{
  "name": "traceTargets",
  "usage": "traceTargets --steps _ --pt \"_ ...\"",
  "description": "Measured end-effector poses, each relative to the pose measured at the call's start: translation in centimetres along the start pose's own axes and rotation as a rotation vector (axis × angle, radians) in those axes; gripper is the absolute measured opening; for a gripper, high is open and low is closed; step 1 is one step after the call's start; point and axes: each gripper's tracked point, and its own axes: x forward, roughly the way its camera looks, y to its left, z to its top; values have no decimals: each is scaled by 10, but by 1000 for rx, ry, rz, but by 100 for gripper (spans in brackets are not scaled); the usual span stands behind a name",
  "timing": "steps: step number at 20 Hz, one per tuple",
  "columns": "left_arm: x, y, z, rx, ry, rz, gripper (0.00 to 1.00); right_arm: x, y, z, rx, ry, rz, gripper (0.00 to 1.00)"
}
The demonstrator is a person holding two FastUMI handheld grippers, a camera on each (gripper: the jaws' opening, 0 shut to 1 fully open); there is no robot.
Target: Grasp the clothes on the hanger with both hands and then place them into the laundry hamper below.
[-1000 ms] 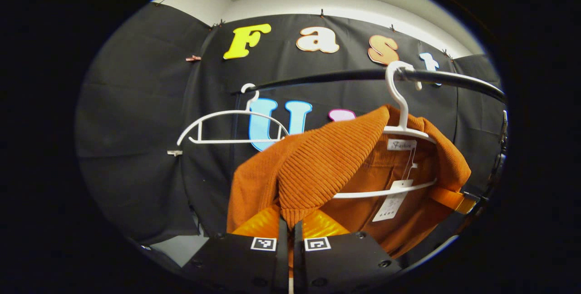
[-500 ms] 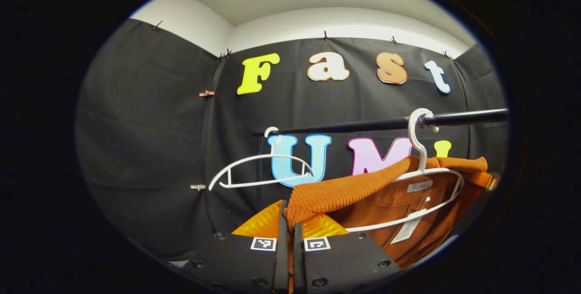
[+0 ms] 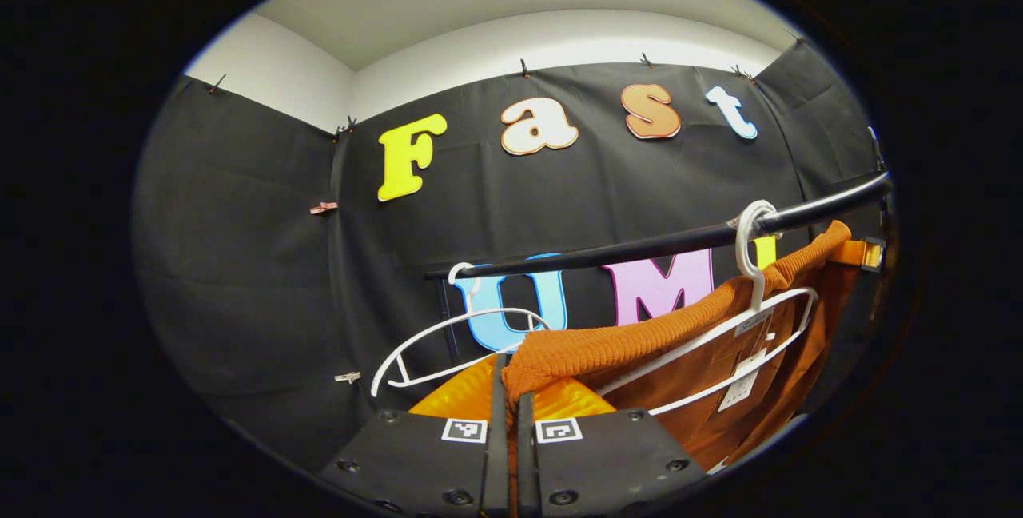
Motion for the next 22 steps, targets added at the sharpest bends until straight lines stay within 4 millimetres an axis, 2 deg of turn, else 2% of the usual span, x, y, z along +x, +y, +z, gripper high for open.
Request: traceTargets --steps 2,5,6,7,8,9,10,11,12,13,14,15,16,17,18,22 --pt "10 6 1 -9 14 -31 8 9 1 4 7 -3 6 13" --pt "26 11 -1 25 32 -67 8 26 -2 0 35 20 3 13" --pt "34 11 -6 34 42 -87 10 32 -5 -3 58 32 6 13" --pt "40 11 -11 38 58 -112 10 37 -7 -3 79 38 10 17" --pt "45 10 -19 34 77 -141 6 42 -10 -4 105 48 14 8" --pt "50 8 -25 19 96 -169 10 46 -13 -7 120 62 19 13" --pt "55 8 -32 -4 114 -192 8 48 -16 -12 119 80 24 13" --pt "58 7 -40 -22 132 -206 8 51 -20 -19 106 100 22 8" --pt "59 5 -48 -35 145 -221 8 51 -24 -26 89 119 19 13" --pt "59 3 -55 -43 155 -233 8 50 -28 -30 79 133 15 13" --pt "59 0 -64 -45 165 -249 8 50 -31 -34 79 143 12 8" --pt "60 -3 -72 -45 179 -268 8 49 -34 -39 86 156 9 13" --pt "60 -8 -81 -49 198 -295 8 50 -40 -44 93 170 1 13" --pt "62 -12 -87 -61 217 -329 8 50 -45 -48 97 180 -4 8" --pt "65 -17 -93 -77 238 -364 8 52 -50 -53 97 190 -7 13" --pt "82 -20 -107 -171 283 -457 8 53 -56 -74 72 231 14 13"
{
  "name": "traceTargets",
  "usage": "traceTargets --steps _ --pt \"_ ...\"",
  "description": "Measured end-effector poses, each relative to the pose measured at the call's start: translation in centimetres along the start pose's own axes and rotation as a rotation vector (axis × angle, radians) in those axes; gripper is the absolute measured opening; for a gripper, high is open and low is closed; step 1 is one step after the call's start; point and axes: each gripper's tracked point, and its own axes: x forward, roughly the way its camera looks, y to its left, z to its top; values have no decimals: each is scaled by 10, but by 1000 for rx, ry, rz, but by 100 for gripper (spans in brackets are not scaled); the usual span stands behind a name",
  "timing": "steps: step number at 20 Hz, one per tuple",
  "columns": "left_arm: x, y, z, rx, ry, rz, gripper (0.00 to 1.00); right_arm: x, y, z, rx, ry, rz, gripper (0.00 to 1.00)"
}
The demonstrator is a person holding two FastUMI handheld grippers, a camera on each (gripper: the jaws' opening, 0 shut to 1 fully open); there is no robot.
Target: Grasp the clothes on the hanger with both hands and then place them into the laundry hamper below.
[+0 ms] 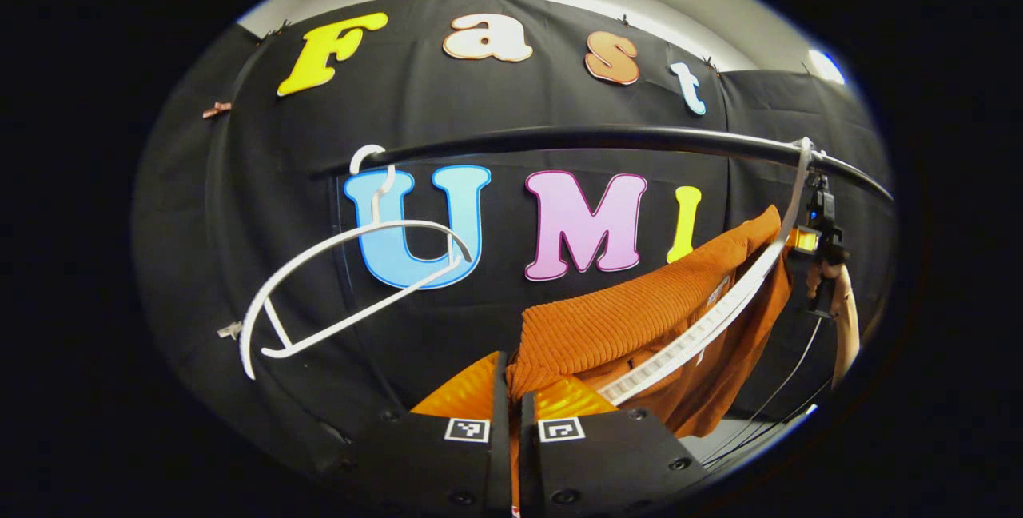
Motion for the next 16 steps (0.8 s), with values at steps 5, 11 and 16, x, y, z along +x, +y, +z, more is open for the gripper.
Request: traceTargets --steps 5,11,16 --pt "10 13 -27 -166 -15 -54 8 5 -1 -16 75 10 52 13" --pt "26 19 -94 -318 44 -14 8 12 -20 -74 53 115 10 13" --pt "17 1 -140 -353 57 52 8 -14 -57 -140 96 217 -111 13"
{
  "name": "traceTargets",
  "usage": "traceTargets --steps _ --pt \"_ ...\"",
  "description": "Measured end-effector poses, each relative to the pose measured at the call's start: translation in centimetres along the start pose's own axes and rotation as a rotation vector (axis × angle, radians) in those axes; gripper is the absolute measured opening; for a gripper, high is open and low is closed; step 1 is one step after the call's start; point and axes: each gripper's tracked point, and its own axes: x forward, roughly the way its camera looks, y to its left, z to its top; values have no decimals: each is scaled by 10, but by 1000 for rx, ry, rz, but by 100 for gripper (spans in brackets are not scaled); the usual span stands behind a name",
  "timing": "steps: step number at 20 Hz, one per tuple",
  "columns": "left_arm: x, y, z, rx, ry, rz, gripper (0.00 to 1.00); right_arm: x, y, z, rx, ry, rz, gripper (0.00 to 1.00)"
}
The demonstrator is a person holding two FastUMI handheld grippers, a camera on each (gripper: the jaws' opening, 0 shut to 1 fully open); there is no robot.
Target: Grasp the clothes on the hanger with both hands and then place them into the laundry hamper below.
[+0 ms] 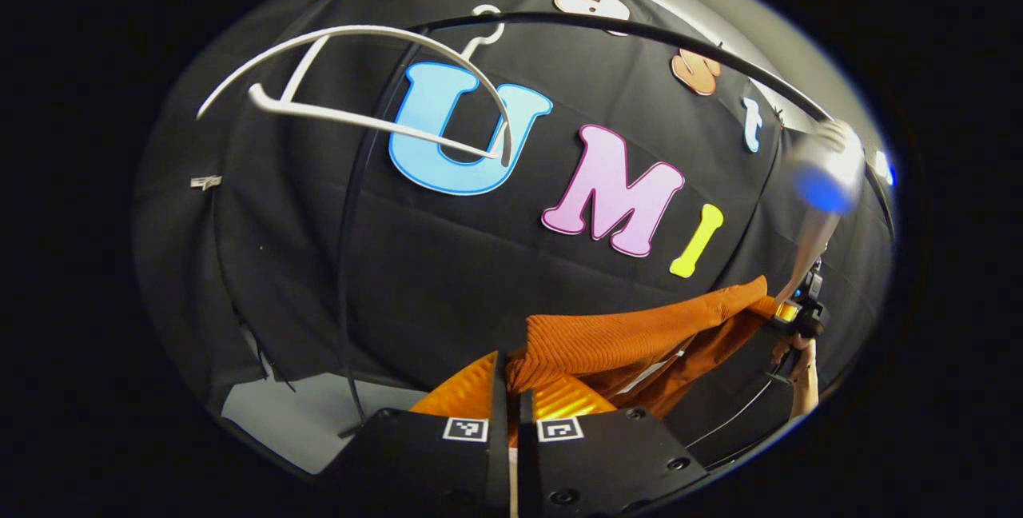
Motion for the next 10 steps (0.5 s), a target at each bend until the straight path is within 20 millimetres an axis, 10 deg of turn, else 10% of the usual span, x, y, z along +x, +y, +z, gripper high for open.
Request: traceTargets --steps 10 --pt "-42 -6 -72 -167 48 138 8 -45 21 -124 89 183 -34 13"
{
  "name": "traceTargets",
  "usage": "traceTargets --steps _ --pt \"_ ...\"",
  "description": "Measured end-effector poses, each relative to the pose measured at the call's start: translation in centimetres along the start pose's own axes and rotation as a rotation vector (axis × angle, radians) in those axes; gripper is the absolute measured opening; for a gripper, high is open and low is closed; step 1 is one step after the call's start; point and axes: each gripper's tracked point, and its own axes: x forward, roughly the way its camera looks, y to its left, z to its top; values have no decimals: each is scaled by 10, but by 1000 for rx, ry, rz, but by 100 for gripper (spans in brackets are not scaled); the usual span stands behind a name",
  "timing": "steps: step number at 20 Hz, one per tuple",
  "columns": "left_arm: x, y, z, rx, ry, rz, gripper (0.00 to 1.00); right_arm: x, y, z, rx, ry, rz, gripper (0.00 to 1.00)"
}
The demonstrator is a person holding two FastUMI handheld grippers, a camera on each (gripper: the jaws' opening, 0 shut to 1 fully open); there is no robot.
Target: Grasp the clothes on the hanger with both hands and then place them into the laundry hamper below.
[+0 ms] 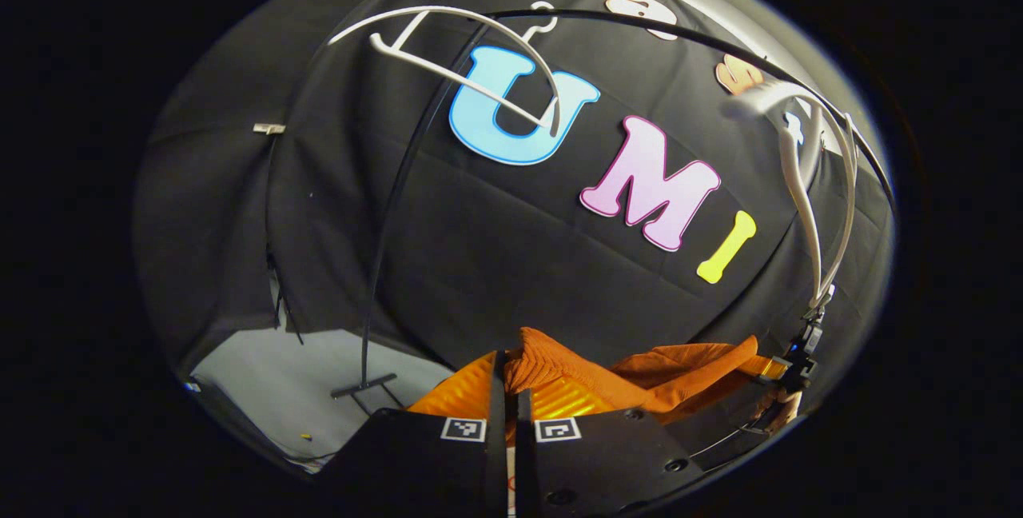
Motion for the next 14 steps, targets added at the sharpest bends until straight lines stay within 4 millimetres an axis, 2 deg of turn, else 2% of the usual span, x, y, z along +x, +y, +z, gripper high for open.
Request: traceTargets --steps 5,9,14 --pt "-20 -10 -30 -17 0 32 8 -16 18 -54 65 48 -17 13" --pt "-11 -19 -48 57 78 53 8 -24 33 -104 55 106 -66 13" --pt "8 -33 -71 215 158 28 8 -26 64 -149 24 197 -62 14"
